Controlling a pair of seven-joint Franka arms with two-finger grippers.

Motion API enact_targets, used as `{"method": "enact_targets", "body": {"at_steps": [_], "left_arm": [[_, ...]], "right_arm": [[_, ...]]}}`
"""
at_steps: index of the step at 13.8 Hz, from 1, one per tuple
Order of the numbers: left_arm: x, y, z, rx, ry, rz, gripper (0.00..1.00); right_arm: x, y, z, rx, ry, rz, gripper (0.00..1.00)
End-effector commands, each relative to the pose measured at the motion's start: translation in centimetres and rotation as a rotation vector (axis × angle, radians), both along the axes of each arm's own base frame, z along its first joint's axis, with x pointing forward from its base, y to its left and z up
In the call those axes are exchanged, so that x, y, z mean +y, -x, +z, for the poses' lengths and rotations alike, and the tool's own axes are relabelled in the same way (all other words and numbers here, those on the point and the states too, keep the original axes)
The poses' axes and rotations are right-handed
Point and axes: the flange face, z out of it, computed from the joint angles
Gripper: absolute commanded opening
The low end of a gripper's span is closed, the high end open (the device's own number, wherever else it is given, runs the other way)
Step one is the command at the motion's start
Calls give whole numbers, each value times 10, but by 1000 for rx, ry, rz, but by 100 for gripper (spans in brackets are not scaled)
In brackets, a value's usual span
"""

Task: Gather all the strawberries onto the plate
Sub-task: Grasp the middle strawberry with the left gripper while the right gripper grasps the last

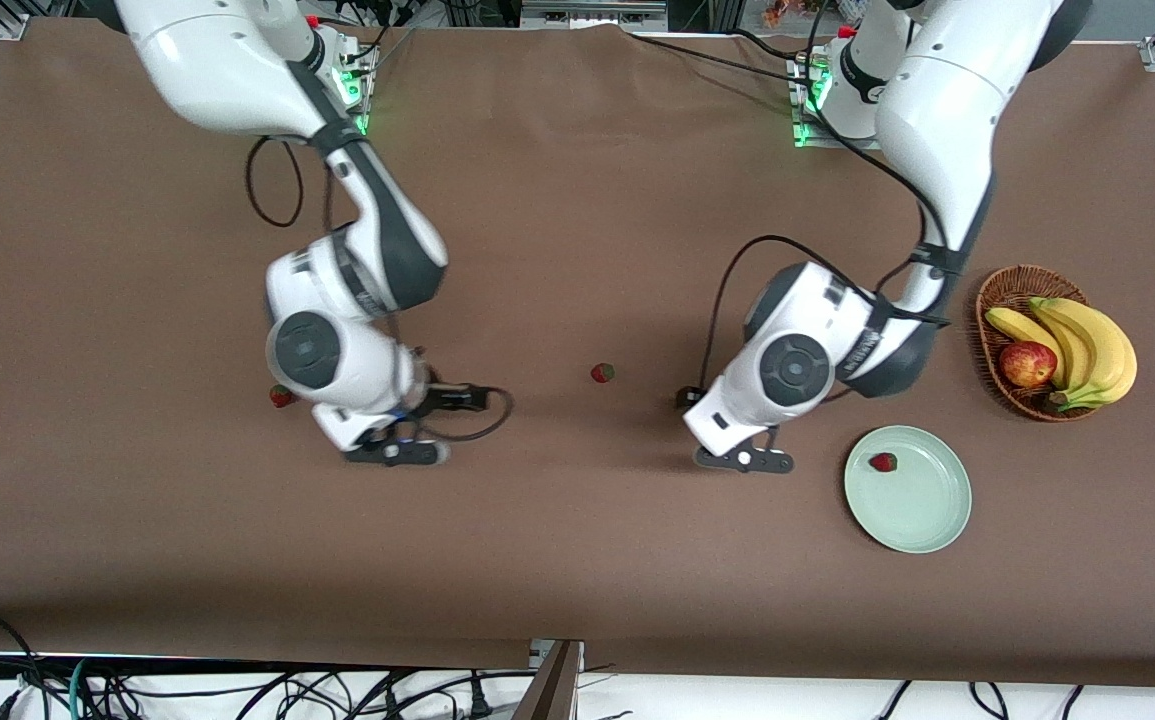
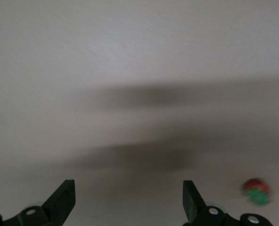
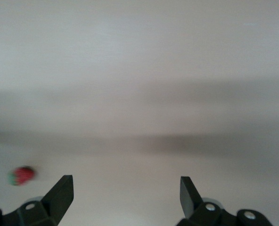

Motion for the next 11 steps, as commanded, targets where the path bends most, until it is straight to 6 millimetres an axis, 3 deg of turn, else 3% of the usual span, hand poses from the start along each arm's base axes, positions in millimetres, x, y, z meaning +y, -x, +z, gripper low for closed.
{"method": "enact_targets", "body": {"at_steps": [1,4,6,11], "left_arm": [[-60,27,-12,-29,10,151,100],[-113,57,-40,-70,44,289,100],[-119,67,-56,-66,44,308,100],[-124,79,-76,-42,26,289,100]], "right_arm": [[-57,-3,-5,75,72,50,100],[-121,-3,-30,144,131,85,100],[-154,0,-47,176,155,83,100],[-200,12,-84,153,167,138,100]]}}
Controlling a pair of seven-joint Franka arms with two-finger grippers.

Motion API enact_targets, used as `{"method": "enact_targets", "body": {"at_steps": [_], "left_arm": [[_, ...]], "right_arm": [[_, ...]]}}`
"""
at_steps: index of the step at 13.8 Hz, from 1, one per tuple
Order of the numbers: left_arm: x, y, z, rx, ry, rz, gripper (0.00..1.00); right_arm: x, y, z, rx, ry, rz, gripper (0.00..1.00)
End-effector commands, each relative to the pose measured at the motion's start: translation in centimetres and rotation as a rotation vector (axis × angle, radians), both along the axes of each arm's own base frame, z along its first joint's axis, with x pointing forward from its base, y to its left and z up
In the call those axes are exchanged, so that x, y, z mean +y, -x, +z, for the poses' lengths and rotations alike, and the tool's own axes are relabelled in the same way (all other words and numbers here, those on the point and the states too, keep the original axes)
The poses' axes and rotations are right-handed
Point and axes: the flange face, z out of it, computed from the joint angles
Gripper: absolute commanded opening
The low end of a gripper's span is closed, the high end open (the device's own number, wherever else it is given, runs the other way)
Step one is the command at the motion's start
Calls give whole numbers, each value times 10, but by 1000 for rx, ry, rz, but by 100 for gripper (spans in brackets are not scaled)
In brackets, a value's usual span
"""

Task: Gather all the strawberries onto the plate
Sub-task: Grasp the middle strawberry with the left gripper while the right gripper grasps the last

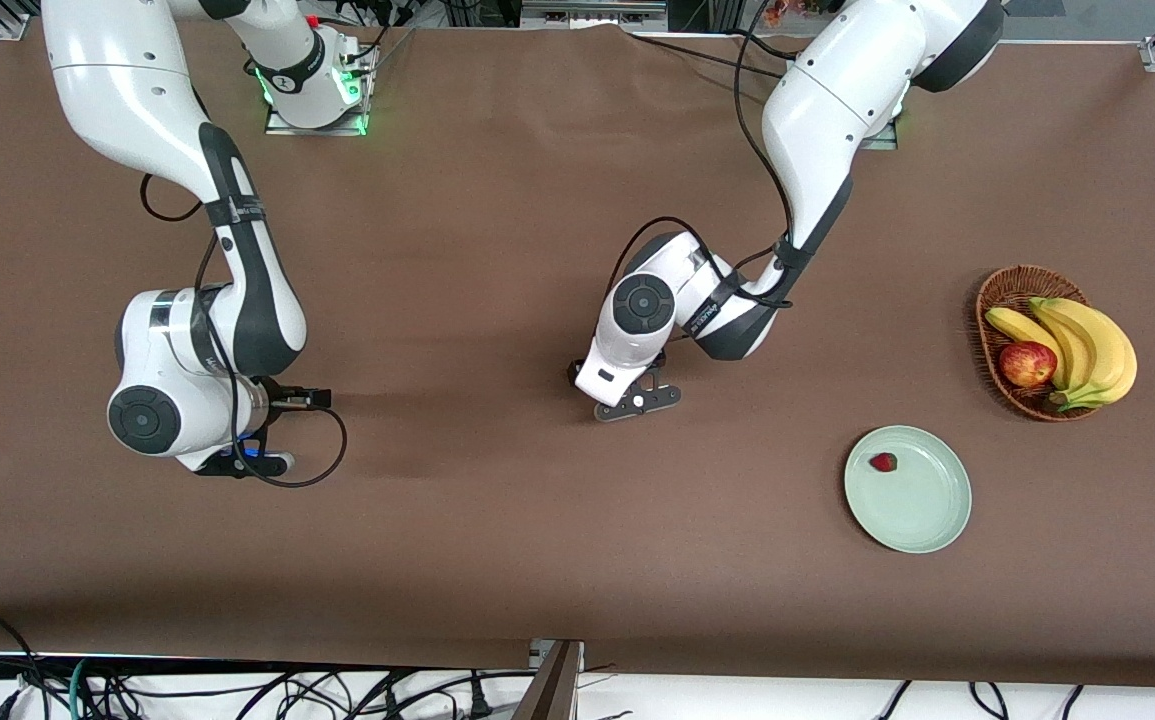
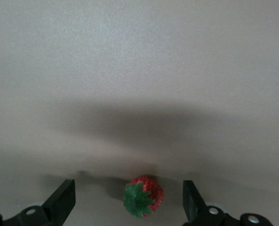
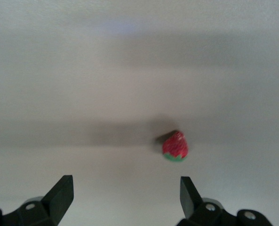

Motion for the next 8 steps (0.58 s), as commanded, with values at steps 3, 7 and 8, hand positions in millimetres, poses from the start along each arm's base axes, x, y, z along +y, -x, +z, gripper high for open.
{"method": "enact_targets", "body": {"at_steps": [3,7,8], "left_arm": [[-7,8,0,-7,0,-8,90],[-14,15,-9,-5,-5,-27,53],[-14,14,-8,-11,1,-25,39]], "right_arm": [[-28,22,-26,-51,-10,76,100],[-36,35,-44,-93,-13,91,100],[-37,37,-47,-95,-13,94,100]]}}
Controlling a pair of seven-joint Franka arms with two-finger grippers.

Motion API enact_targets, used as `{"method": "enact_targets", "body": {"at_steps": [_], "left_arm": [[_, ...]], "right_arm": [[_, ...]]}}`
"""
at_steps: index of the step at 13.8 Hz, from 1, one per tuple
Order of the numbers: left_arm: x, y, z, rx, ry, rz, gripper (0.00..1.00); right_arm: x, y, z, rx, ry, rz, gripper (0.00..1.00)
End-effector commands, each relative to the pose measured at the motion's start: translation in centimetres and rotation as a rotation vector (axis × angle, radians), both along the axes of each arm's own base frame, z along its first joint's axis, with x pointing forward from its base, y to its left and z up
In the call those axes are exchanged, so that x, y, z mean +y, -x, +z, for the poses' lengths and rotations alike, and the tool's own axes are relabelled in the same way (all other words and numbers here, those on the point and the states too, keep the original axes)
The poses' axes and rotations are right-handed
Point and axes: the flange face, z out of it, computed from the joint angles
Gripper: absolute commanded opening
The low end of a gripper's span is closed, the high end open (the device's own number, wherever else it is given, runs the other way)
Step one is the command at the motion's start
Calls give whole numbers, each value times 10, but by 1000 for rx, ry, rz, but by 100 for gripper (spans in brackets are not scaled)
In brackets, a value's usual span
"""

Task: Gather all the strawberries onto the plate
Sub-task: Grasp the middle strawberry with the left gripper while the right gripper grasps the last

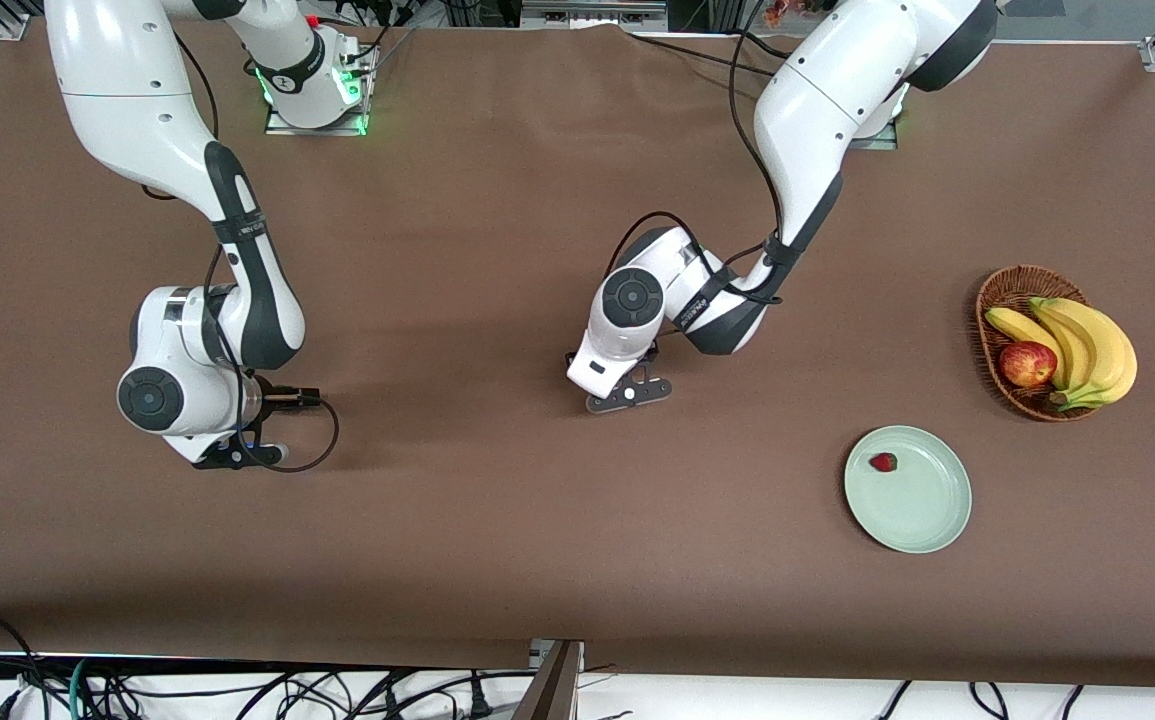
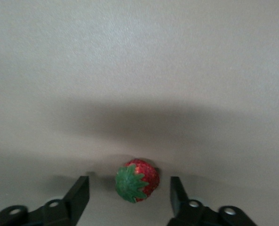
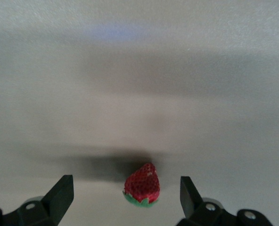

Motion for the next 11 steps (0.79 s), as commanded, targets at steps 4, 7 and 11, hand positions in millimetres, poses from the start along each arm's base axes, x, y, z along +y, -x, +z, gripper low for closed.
{"method": "enact_targets", "body": {"at_steps": [4,7,11], "left_arm": [[4,-8,6,-28,10,13,14],[8,-15,16,-38,13,21,12],[59,-47,65,-26,-30,-9,15]], "right_arm": [[-8,18,3,-8,-13,39,83],[-12,18,2,-5,-16,41,42],[-14,19,1,1,-21,65,14]]}}
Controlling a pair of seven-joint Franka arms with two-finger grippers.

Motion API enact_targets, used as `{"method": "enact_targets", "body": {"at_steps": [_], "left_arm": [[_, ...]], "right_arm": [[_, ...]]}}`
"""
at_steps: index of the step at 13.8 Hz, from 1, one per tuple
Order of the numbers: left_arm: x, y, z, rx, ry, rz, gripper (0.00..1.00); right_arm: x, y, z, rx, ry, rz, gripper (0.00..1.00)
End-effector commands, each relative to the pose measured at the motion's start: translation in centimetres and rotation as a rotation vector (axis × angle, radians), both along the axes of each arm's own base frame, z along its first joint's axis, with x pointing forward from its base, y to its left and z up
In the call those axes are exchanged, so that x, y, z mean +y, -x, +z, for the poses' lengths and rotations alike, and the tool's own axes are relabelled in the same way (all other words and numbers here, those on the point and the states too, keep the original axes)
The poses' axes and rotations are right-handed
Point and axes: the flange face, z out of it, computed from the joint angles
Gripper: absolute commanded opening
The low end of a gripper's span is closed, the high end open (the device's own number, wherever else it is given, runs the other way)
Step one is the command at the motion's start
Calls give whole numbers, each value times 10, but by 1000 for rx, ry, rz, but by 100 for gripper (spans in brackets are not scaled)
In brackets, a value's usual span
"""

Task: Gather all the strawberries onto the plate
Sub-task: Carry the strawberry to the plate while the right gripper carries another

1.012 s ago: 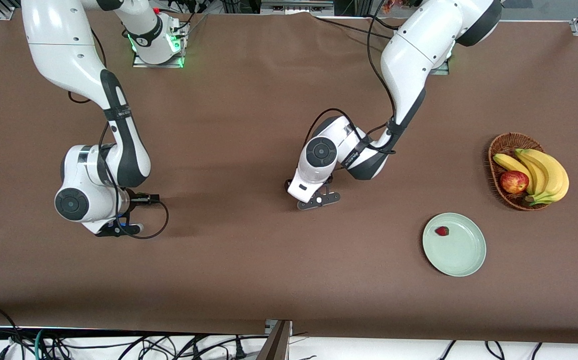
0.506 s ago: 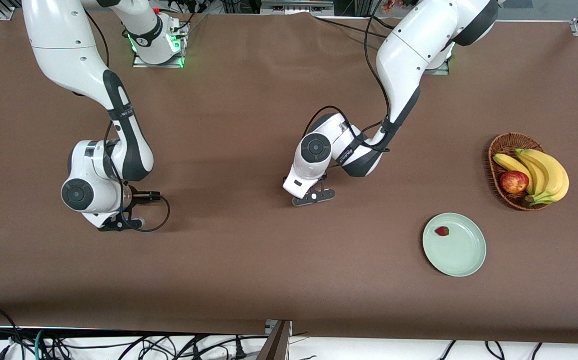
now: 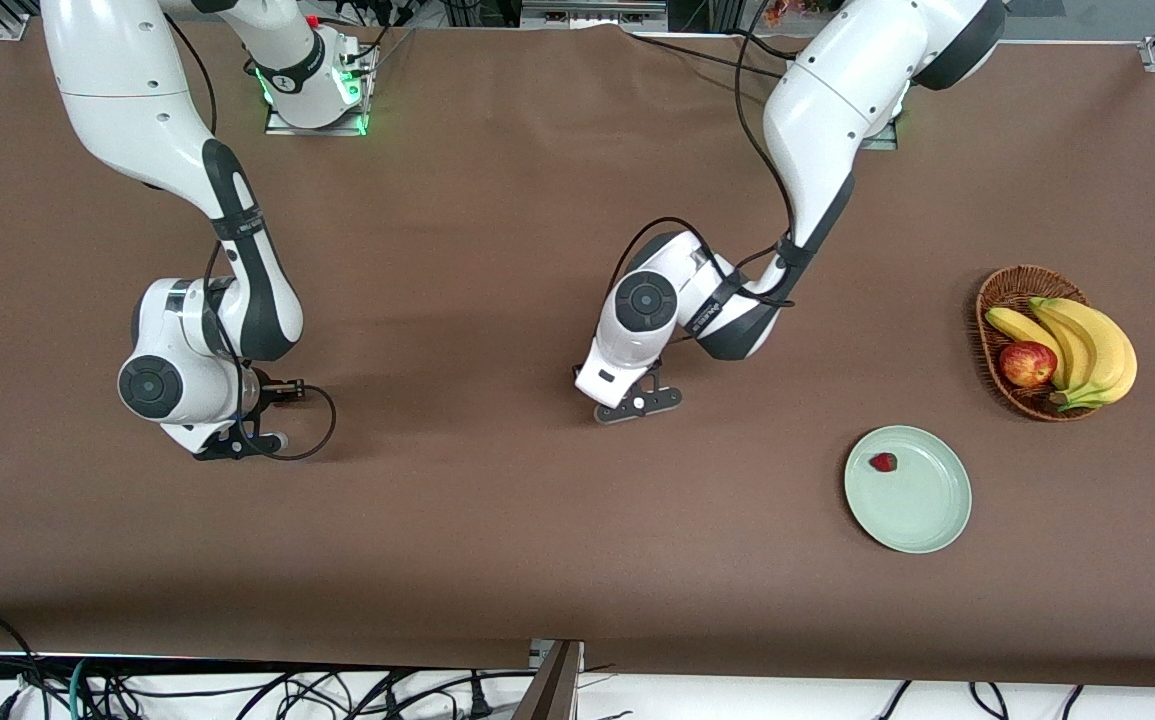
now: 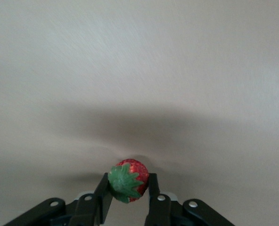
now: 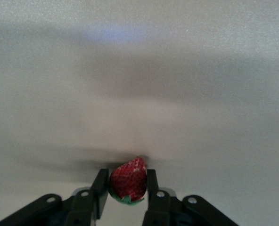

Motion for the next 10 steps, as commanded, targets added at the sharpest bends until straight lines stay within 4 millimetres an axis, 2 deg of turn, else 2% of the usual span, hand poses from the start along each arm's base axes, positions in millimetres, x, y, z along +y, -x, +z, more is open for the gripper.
{"method": "enact_targets", "body": {"at_steps": [1,3,4,5,7,10], "left_arm": [[58,-28,50,24,-49,-78,19],[109,-50,71,47,-62,-201,19],[134,-60,80,48,-58,-267,19],[162,-70,82,60,-54,-339,19],[224,-90,80,74,-33,-482,19],[296,-109,64,73,14,-644,19]], "right_arm": [[-4,8,7,-4,-13,25,7],[0,7,12,-4,-21,20,5],[9,4,26,-22,-34,22,5],[27,2,35,-27,-50,40,5],[71,6,39,-21,-86,-41,5],[154,13,52,-36,-119,-189,5]]}}
